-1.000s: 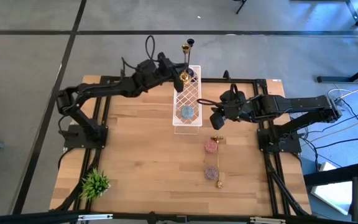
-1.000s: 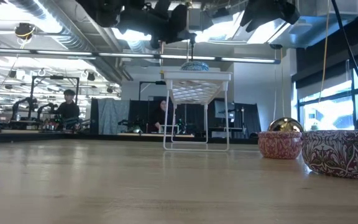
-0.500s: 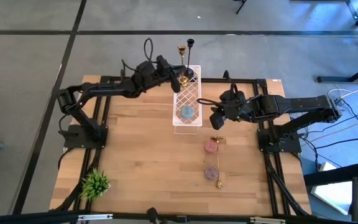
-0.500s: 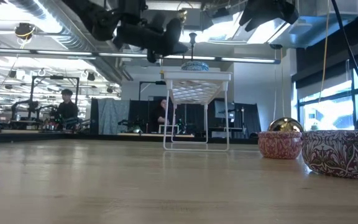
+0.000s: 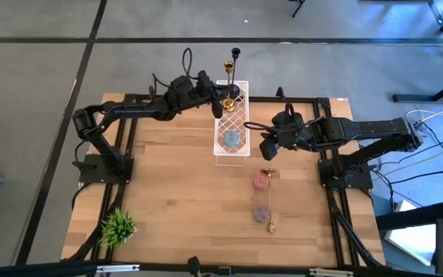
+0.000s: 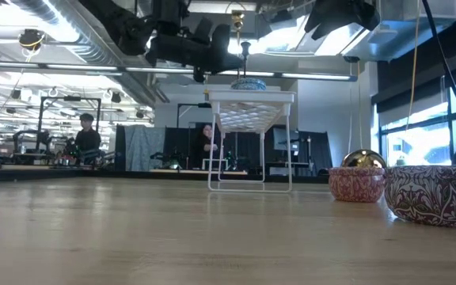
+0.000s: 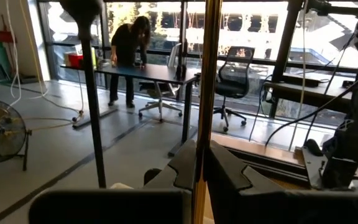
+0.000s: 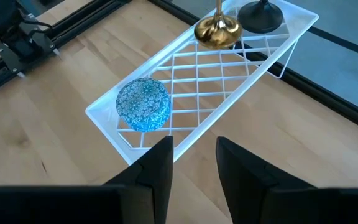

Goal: Pick & Place candle stick holders
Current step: Put the left gold candle holder on the shelf

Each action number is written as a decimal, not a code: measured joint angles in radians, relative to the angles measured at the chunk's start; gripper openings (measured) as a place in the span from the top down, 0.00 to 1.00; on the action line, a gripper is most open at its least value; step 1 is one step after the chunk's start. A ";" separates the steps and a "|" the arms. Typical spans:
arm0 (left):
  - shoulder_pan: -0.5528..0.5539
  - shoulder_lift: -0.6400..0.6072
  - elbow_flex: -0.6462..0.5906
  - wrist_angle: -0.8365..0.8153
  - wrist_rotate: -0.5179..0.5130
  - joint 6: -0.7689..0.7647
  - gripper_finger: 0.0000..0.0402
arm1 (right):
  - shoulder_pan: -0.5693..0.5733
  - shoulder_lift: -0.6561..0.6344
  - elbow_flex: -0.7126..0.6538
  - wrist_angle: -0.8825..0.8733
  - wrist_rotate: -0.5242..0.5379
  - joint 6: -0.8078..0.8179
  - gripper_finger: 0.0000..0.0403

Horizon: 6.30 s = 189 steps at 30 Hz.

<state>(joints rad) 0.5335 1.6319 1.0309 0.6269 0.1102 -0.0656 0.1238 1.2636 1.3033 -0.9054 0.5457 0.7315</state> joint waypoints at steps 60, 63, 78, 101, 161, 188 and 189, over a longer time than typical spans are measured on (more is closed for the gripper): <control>0.050 0.025 0.000 -0.032 0.038 0.046 0.93 | 0.000 0.000 0.000 0.028 -0.025 -0.014 0.69; 0.050 0.025 0.000 -0.031 0.038 0.046 0.93 | 0.000 0.000 0.000 0.028 -0.026 -0.014 0.69; 0.050 0.025 0.000 -0.050 0.041 0.044 0.93 | 0.000 0.000 0.000 0.028 -0.026 -0.014 0.69; 0.050 0.025 0.000 -0.054 0.040 0.035 0.93 | 0.000 0.000 0.000 0.035 -0.025 -0.014 0.69; 0.023 0.026 0.001 -0.089 -0.033 -0.004 0.87 | -0.012 0.000 0.000 0.043 -0.025 -0.033 0.69; 0.023 0.026 0.001 -0.077 -0.041 -0.030 0.84 | -0.013 0.000 0.000 0.043 -0.025 -0.045 0.69; 0.023 0.026 0.001 -0.077 -0.063 -0.038 0.83 | -0.013 0.000 0.000 0.043 -0.025 -0.045 0.69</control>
<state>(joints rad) 0.5568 1.6577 1.0317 0.5503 0.0475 -0.1039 0.1112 1.2640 1.3033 -0.8627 0.5209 0.6868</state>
